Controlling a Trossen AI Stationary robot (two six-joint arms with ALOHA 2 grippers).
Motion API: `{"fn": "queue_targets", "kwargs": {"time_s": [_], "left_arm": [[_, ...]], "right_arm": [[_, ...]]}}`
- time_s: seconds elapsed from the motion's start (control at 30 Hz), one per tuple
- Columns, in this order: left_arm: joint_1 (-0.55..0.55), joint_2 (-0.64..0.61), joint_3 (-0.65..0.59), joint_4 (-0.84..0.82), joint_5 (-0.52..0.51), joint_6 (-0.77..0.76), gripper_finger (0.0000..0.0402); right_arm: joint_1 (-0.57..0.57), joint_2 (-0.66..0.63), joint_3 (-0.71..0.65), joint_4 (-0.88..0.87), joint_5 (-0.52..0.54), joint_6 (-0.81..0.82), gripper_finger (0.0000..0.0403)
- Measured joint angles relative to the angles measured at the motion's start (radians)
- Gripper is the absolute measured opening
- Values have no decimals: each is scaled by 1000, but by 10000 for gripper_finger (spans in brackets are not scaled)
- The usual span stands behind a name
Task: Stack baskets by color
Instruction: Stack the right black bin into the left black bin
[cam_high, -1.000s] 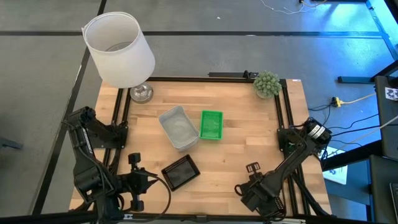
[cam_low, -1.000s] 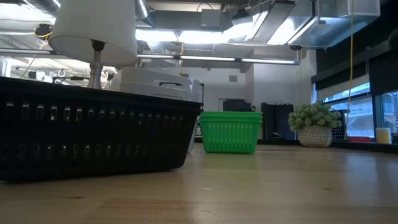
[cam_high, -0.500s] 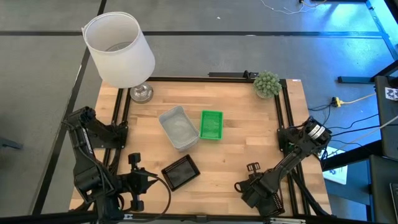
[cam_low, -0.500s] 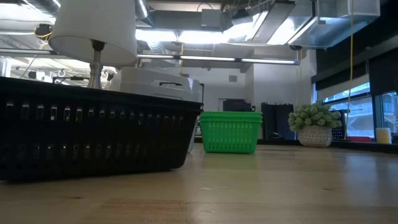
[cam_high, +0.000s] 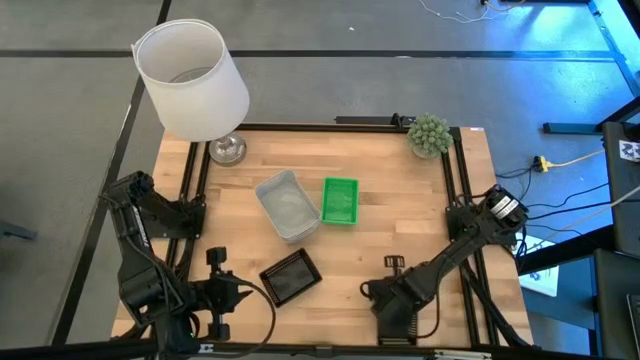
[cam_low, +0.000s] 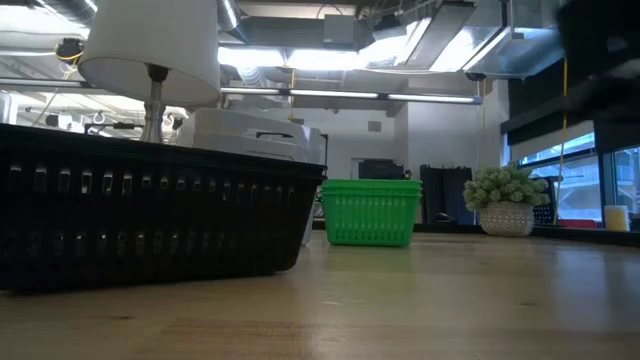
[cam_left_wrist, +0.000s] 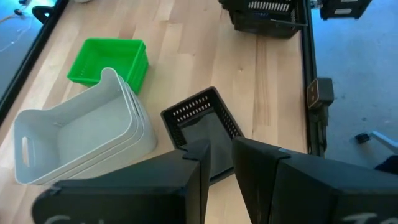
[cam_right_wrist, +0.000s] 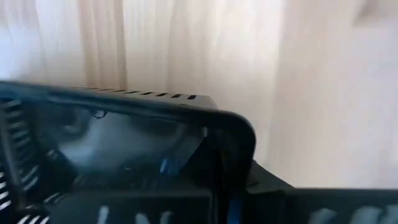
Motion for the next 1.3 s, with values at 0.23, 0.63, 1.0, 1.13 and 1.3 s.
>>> {"fn": "queue_targets", "kwargs": {"time_s": [0.23, 0.63, 1.0, 1.13, 1.3], "left_arm": [[-30, 0, 0, -68, 9, -23, 58], [-131, 0, 0, -158, 2, -114, 58], [-150, 0, 0, -241, -29, -106, 58], [-150, 0, 0, -265, -37, -105, 58], [-150, 0, 0, -266, -36, -86, 58]], "right_arm": [[-73, 2, 190, -76, 137, -1, 1], [-161, 2, 497, -50, 429, 183, 0], [-175, 43, 493, 330, 593, 351, 0], [-180, 74, 494, 404, 596, 377, 0], [-194, 149, 492, 451, 595, 395, 0]]}}
